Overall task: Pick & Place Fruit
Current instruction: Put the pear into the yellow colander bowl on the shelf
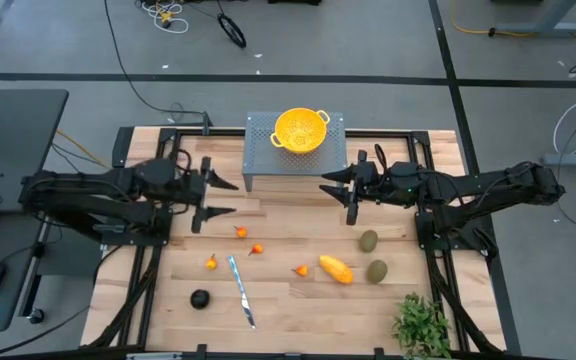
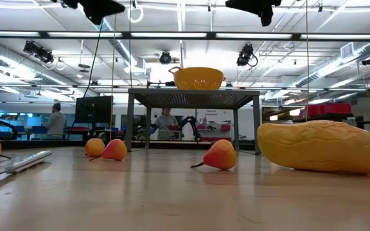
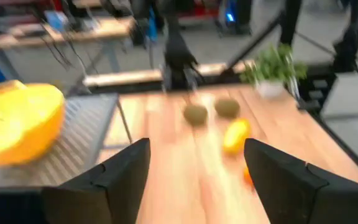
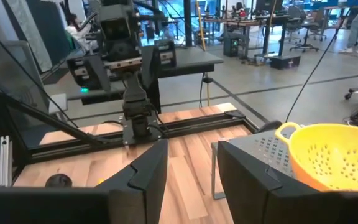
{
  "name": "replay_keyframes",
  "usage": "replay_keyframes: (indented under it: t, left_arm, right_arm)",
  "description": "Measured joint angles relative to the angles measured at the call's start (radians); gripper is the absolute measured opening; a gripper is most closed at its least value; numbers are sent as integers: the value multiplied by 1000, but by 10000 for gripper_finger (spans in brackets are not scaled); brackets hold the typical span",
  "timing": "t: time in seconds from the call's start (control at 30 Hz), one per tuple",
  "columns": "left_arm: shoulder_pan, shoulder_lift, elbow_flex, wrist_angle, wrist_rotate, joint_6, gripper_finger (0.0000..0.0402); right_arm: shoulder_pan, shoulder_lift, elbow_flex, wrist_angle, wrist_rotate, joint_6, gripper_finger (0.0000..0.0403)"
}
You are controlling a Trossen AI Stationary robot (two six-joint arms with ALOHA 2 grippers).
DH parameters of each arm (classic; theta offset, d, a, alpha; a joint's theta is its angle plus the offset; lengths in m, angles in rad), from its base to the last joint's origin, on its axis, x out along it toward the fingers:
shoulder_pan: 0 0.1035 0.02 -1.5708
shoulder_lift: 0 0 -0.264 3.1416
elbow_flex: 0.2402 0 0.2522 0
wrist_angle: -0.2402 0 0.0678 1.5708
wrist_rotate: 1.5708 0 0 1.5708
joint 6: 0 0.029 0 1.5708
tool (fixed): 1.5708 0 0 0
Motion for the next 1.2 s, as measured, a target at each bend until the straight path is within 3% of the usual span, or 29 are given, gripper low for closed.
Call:
replay_keyframes:
  t: [0.53, 1.2]
  left_arm:
    - [0, 129, 0, -114, 74, 64, 283]
    - [0, 362, 0, -232, 75, 196, 277]
  right_arm:
    - [0, 0, 0, -38, -1, 16, 149]
    - [0, 0, 0, -56, -1, 16, 149]
